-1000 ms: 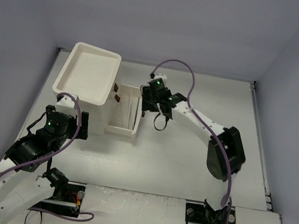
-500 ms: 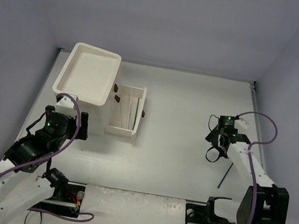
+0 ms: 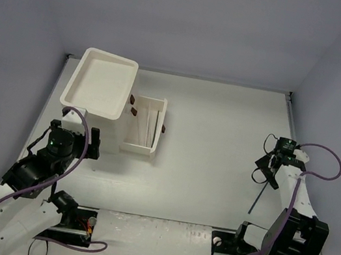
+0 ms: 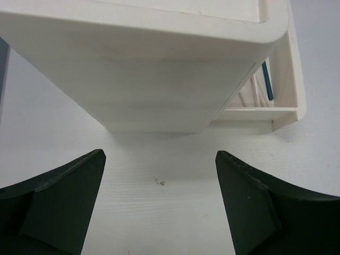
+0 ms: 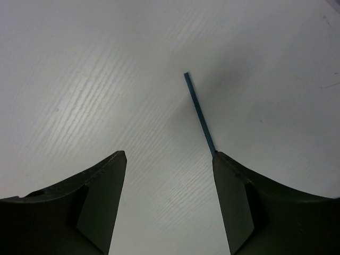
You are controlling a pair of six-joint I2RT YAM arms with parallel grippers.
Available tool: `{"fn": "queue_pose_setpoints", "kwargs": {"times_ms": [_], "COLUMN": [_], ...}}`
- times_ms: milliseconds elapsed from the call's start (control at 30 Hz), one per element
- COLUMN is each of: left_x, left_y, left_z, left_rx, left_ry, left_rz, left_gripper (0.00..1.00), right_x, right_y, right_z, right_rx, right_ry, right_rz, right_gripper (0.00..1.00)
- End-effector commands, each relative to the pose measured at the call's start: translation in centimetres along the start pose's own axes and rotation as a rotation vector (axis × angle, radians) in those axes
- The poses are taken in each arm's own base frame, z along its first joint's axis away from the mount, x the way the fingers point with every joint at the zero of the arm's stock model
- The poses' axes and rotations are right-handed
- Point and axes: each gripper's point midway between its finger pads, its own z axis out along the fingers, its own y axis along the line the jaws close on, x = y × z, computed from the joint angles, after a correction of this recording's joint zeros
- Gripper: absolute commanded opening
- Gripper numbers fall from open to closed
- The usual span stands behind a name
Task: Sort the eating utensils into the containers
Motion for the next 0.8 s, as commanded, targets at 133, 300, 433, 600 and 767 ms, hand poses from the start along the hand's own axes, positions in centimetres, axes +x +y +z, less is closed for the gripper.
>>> {"fn": "queue_pose_setpoints", "kwargs": {"times_ms": [133, 300, 433, 600, 767], "left_x": [-2.0, -3.3, -3.5, -4.4, -5.6], "left_y": [-3.3, -4.3, -4.7, -4.5, -4.8], "left_z": [0.1, -0.1, 0.3, 0.3, 0.9], "left_rx": [0.163, 0.204, 0.207, 0.190, 0.177], "left_ry": [-0.026, -0.016, 0.014, 0.030, 0.049], "left_rz": [0.016, 0.042, 0.045, 0.078, 0.099], "left_gripper": [0.82, 0.82, 0.82, 0.82, 0.82], "right_x": [-5.2, -5.5, -5.1, -3.8, -1.1], "right_y": [2.5, 2.9, 3.3, 2.3, 0.1], "right_z": [-4.1, -5.0, -5.0, -3.6, -0.9], "right_rx": [-0.125, -0.164, -0.183, -0.136, -0.026], "right_ry": [-0.158, -0.176, -0.158, -0.122, -0.045], "right_rz": [-0.034, 0.007, 0.014, -0.016, -0.044], "right_gripper": [0.64, 0.63, 0.59, 0.54, 0.55]}}
